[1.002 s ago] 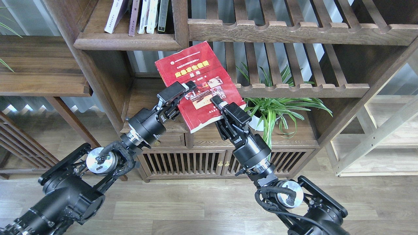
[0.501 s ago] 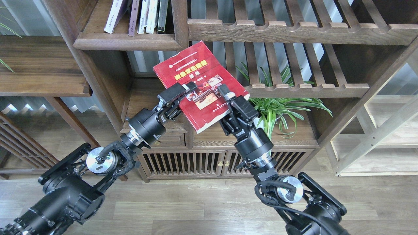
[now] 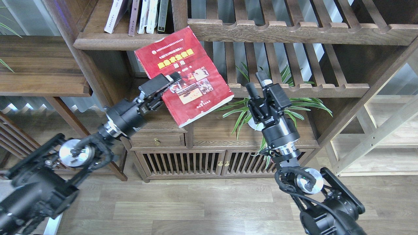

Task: Organize books on shelf
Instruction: 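Lift the red book with the left gripper up onto the top shelf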

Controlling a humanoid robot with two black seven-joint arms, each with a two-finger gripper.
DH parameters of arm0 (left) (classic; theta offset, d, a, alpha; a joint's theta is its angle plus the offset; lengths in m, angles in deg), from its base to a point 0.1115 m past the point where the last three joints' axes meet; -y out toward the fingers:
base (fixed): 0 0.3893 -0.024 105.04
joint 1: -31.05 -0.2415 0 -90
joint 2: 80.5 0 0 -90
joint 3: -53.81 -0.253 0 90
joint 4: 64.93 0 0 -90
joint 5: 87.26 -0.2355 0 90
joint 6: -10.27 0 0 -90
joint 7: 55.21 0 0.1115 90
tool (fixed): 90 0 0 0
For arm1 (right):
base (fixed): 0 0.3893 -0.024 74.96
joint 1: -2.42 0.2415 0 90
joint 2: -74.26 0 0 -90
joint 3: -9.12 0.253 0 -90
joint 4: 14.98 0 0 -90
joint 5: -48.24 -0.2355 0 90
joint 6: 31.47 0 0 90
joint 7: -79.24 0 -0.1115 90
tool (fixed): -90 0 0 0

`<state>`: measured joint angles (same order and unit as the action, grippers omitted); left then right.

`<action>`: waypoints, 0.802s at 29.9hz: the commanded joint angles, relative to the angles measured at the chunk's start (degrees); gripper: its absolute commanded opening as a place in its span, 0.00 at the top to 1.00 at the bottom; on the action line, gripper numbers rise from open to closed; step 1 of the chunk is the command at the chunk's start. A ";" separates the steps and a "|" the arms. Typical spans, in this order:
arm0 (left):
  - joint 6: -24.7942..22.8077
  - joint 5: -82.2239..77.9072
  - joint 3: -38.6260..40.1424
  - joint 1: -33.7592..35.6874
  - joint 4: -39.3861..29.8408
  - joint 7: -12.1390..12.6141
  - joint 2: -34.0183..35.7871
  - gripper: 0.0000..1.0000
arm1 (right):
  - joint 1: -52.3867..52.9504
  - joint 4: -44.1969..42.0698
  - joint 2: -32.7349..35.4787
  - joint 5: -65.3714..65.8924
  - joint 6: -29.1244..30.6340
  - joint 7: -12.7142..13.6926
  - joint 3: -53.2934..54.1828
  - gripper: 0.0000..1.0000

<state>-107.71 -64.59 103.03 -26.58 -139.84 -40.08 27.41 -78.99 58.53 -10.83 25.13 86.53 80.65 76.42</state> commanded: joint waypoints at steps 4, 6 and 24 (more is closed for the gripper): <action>-0.02 -7.98 2.10 0.85 -4.27 0.61 5.98 0.98 | -0.06 -0.12 4.23 0.00 0.00 0.09 -0.07 0.32; -0.02 -11.06 3.25 1.73 -6.38 0.61 7.66 0.98 | -0.06 -0.47 5.02 0.00 0.00 0.09 -0.15 0.32; -0.02 -33.38 20.64 3.49 -18.60 5.09 8.10 1.00 | -2.35 -1.00 10.82 0.00 0.00 0.18 -0.07 0.32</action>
<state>-107.75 -95.24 120.99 -23.10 -158.00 -35.35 35.61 -81.18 57.53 -0.90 25.14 86.53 80.84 76.36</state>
